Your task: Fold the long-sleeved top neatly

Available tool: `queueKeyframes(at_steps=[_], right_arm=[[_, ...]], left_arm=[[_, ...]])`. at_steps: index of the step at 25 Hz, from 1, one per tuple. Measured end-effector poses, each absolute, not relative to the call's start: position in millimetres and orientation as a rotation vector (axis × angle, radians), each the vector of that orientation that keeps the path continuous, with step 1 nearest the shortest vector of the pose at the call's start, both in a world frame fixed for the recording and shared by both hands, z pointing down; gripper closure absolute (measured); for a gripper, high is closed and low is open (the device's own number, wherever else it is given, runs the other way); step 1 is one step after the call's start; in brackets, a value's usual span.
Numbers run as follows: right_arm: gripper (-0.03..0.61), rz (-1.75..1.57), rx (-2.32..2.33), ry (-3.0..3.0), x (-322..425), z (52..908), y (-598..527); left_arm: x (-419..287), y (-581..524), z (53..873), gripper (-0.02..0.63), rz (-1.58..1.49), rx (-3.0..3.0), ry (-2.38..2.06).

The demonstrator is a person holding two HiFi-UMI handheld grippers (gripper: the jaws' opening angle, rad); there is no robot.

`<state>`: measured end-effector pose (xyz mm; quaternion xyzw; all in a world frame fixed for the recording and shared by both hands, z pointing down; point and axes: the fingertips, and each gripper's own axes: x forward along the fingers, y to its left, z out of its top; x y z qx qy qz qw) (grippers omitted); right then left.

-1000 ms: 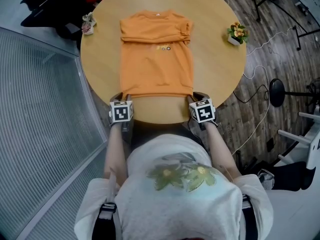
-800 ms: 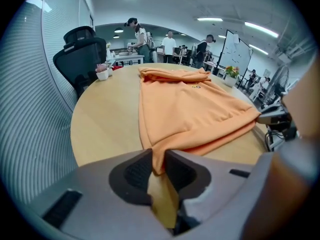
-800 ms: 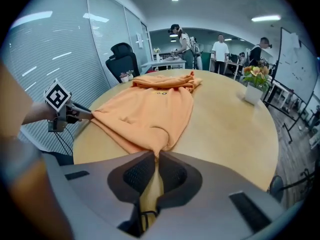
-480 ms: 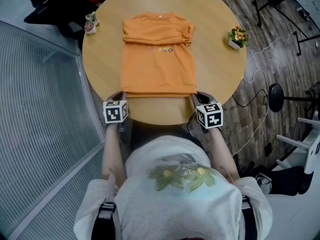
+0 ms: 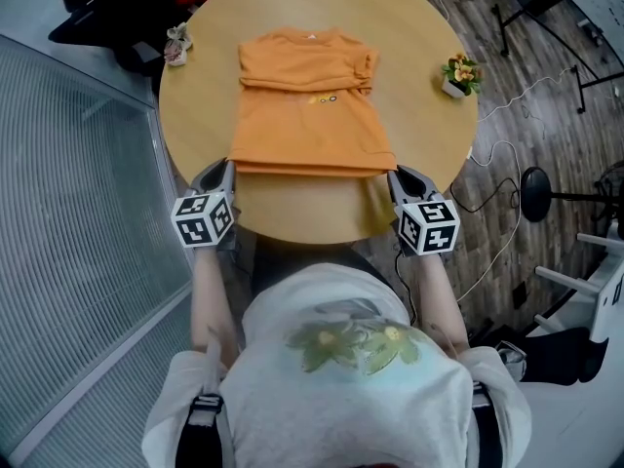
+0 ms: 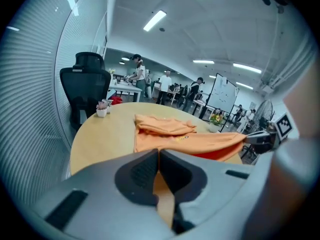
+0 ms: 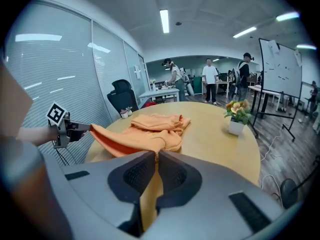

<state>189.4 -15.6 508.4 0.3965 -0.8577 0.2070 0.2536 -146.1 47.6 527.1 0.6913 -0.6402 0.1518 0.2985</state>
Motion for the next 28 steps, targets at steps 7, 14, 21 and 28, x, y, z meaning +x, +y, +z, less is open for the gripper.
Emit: queueKeyframes(at_steps=[7,14,21,28], right_arm=[[0.546,0.556,1.139,-2.412,200.4,478.4,-17.4],[0.546,0.535,1.18,-2.476,205.5,449.0,-4.8],[0.546,0.527,1.193,-2.509,202.2,429.7,-10.0],[0.546,0.606,1.263,-2.474,195.7,435.0,-66.5]], left_arm=[[-139.9,45.8,490.6,0.601,0.295,1.891,-1.74],[-137.5,53.6,457.3,0.601,0.16,1.947,-1.74],[-143.1,34.9,420.4,0.601,0.047,1.993,-1.763],[-152.6,-30.9,426.7,0.601,0.209,1.926,-1.795]])
